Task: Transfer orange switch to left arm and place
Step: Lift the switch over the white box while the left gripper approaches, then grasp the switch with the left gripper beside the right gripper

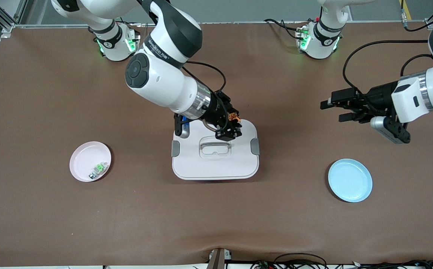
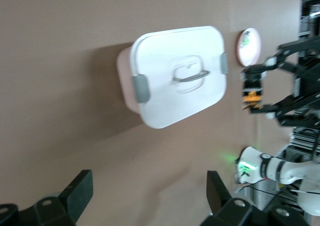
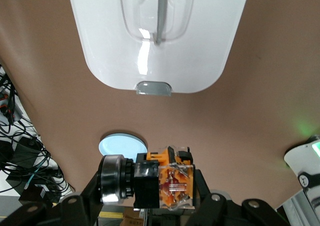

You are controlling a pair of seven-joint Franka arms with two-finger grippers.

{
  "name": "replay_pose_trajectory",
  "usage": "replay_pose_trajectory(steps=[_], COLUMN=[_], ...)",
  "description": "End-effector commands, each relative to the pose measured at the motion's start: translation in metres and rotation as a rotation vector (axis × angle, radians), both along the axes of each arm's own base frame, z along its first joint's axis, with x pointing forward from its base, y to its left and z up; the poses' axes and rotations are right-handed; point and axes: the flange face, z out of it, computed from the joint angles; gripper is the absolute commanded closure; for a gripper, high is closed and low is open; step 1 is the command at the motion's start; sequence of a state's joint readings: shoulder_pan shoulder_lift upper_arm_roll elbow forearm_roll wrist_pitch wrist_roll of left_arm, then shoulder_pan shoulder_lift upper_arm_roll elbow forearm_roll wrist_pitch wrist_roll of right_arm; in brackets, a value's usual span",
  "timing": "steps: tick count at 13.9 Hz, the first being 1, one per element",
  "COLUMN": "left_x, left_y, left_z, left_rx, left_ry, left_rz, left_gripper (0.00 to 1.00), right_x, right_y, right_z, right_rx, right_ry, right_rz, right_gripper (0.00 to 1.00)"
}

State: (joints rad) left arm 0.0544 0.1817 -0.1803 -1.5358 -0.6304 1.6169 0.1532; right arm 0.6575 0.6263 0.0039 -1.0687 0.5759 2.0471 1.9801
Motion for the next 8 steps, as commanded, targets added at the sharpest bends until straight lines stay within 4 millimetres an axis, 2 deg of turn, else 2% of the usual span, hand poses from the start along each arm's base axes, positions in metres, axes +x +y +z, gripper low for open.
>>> replay_pose_trajectory(steps=[1,3,6,8], left_x=[0.001,0.002,-0.004,-0.006], left_y=[-0.026,-0.039,-0.055,-0.062], left_z=[-0.012,-0.015,-0.021,-0.021], left_rx=[-0.038,-0.087,-0.156,-0.175], left_ry=[-0.031,-0.022,0.017,0.025], left_rz=[0.005,0.009,0.001,-0.004], left_gripper=[0.0,0.0,0.12,0.14], right_x=[-0.002,-0.007,-0.01,-0.015], right_y=[0.016,0.028,0.035,0.042], right_z=[0.009,0.009,0.012,0.011], right_rx=[0.057,0.074,0.083,0.093], right_ry=[0.043,0.051,0.072,0.084], right_rz=[-0.058,-0.092,-0.118,-0.122], right_gripper=[1.0,1.0,1.0,1.0])
